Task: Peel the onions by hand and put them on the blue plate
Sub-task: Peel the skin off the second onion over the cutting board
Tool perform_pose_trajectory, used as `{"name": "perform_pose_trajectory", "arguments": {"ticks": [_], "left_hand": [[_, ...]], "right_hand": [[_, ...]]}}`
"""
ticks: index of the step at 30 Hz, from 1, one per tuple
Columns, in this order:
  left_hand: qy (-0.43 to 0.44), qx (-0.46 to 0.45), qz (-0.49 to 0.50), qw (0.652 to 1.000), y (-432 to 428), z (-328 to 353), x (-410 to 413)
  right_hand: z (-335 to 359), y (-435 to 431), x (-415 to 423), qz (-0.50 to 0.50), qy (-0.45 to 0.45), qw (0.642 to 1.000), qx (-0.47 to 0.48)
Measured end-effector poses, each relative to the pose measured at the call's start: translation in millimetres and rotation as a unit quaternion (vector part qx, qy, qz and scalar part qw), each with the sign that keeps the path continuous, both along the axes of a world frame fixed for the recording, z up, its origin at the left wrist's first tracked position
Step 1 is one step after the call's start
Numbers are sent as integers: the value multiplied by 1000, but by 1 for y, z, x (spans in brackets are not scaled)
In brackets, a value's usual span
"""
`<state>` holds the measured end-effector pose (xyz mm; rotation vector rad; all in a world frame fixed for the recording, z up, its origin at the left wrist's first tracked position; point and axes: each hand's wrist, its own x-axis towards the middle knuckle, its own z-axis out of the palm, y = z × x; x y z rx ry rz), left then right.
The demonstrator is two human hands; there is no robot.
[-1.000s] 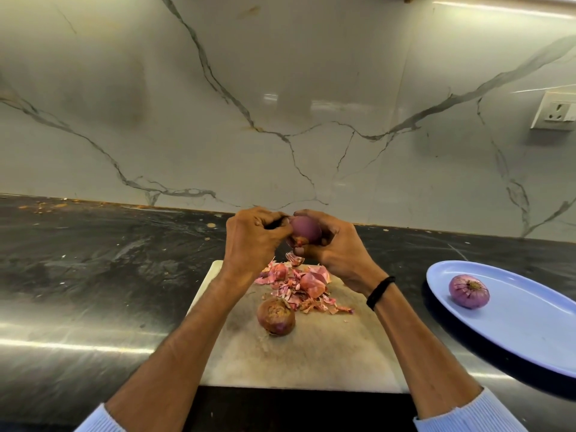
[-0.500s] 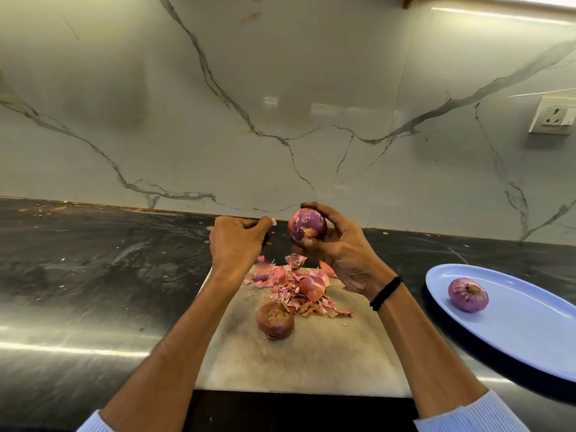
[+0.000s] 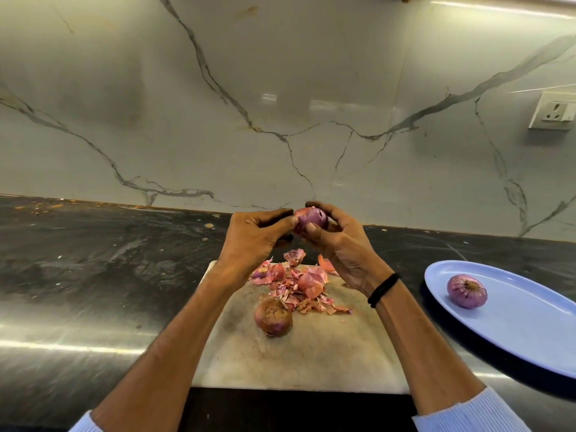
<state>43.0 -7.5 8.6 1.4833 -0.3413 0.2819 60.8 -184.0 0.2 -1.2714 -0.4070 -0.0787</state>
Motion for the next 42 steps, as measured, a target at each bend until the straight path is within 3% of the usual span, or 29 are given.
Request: {"name": "perform_pose_trajectory", "arguments": {"ticks": [8,12,21,32,35,42], "left_hand": [[-26,12,19,999,-1,-1,1],[-67,83,72,992,1,-3,5],[-222,221,156,937,-1,-11,9],[-310,295,184,885,-3,-19,10],[-296,278,188,894,-1,-17,11],[-210,183,109,954,3,-10,10]], "right_hand": [[-3,-1,4,-33,-58,997,-44],[-4,-1,6,-39,-74,995,-57],[-5,-1,4,-80,-92,984,-129],[-7,-1,1,-105,-87,973,-189],[-7,-1,1,-96,-83,975,-184],[-5,-6,3,-105,-62,981,-150]]}}
